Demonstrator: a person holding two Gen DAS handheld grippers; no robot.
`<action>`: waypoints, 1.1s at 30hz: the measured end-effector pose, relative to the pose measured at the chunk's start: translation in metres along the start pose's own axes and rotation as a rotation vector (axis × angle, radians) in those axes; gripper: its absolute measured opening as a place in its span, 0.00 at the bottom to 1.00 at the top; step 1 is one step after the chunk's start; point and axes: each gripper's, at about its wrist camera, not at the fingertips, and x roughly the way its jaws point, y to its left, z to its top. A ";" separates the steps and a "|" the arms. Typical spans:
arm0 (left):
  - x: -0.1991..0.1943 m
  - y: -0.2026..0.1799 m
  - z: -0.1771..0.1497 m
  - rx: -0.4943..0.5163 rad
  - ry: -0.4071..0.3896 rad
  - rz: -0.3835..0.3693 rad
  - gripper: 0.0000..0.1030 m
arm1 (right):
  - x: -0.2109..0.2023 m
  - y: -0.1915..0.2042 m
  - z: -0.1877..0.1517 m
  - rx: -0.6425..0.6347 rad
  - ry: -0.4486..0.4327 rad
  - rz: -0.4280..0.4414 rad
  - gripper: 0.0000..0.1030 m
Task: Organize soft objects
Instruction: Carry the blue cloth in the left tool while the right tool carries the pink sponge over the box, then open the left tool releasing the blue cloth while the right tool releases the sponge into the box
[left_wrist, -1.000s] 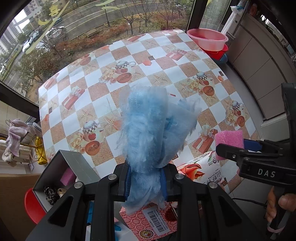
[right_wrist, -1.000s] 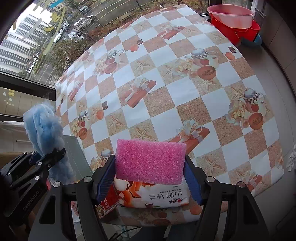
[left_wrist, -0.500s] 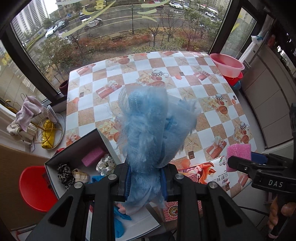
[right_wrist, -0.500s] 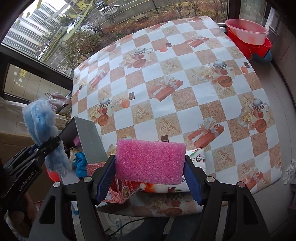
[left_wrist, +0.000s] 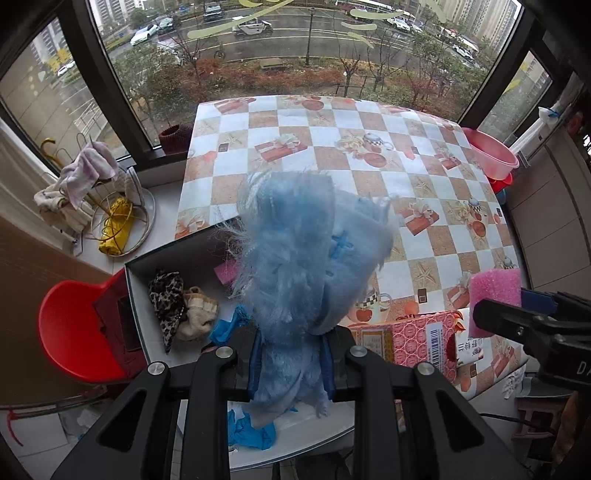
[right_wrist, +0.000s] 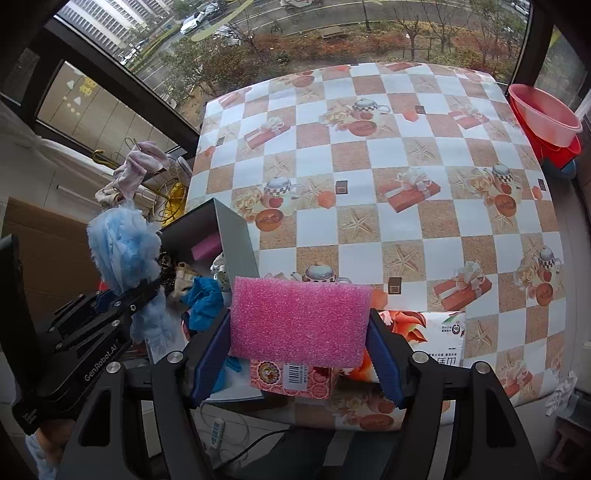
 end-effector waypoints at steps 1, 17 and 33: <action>0.000 0.005 -0.003 -0.010 0.002 0.002 0.27 | 0.002 0.006 -0.001 -0.013 0.005 0.003 0.69; 0.012 0.072 -0.065 -0.162 0.081 0.047 0.27 | 0.043 0.095 -0.020 -0.215 0.111 0.041 0.69; 0.030 0.084 -0.099 -0.221 0.164 0.028 0.64 | 0.085 0.132 -0.044 -0.336 0.252 0.106 0.81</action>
